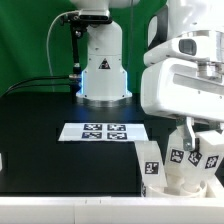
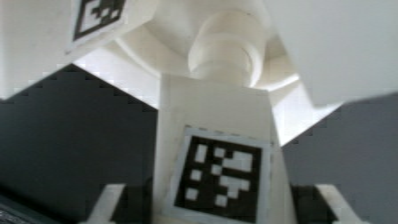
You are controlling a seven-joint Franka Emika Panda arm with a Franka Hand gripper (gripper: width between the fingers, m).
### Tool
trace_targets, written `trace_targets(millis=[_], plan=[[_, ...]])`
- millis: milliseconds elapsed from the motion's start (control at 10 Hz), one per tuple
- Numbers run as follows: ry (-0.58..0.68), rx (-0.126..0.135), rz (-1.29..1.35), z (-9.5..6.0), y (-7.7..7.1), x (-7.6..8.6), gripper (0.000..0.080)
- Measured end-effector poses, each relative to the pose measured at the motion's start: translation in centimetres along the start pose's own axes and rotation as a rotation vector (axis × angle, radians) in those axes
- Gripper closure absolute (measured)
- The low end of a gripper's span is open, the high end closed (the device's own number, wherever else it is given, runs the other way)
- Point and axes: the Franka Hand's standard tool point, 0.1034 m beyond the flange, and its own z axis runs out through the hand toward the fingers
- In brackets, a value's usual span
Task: Assemble stool
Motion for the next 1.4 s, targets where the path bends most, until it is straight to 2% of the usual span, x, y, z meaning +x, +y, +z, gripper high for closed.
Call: trace_targets(millis=[600,1000,1100,1200,1300,1400], plan=[[0.048,-0.031,-0.006,1.02,0.01,-0.67,0.0478],[0.04,-0.028,0.006,0.99,-0.27,-0.72,0.0478],[0.04,-0.028,0.006,1.0,-0.28,-0.73,0.0255],[0.039,-0.028,0.006,1.01,-0.28,-0.75,0.0255],[0.039,-0.027,0.006,1.02,-0.29,-0.76,0.0174],[0.004,-0.008,0.027,1.13,-0.46,-0.89,0.0174]])
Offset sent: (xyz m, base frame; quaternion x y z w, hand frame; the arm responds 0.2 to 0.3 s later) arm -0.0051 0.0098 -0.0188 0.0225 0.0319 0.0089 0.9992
